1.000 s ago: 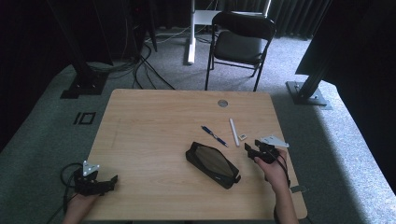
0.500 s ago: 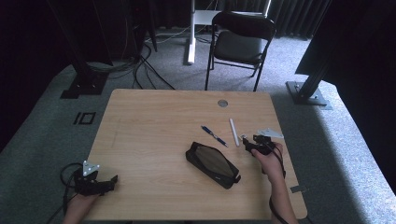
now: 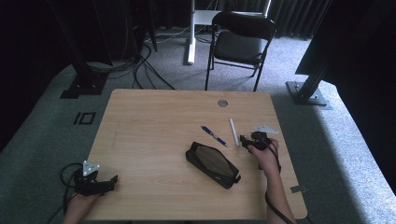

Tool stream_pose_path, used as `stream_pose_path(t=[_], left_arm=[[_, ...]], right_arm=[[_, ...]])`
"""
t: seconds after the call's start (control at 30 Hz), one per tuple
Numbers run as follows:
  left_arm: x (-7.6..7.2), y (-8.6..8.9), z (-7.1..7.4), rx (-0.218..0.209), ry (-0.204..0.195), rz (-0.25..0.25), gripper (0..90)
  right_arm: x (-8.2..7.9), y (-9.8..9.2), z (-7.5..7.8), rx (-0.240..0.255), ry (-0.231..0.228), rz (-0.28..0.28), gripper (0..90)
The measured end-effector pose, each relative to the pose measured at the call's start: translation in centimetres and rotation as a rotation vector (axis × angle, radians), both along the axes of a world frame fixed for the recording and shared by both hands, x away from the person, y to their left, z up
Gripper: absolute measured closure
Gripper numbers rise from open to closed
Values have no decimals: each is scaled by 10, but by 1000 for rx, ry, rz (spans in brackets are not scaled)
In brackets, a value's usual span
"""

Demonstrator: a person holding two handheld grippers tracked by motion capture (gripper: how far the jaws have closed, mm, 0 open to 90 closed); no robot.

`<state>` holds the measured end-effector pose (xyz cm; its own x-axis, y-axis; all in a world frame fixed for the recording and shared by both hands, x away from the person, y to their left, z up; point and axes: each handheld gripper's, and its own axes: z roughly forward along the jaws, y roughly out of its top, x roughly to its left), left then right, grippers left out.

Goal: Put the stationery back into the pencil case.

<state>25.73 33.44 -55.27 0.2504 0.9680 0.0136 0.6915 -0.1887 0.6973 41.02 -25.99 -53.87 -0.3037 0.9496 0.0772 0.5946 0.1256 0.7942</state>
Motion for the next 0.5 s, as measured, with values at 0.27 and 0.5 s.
stream_pose_path(t=[0.27, 0.5], left_arm=[[0, 0, 0, 1, 0, 0, 17], [0, 0, 0, 0, 1, 0, 17]], right_arm=[[7, 4, -4, -34, 15, -7, 424], [10, 7, -9, -66, 38, 8, 485]])
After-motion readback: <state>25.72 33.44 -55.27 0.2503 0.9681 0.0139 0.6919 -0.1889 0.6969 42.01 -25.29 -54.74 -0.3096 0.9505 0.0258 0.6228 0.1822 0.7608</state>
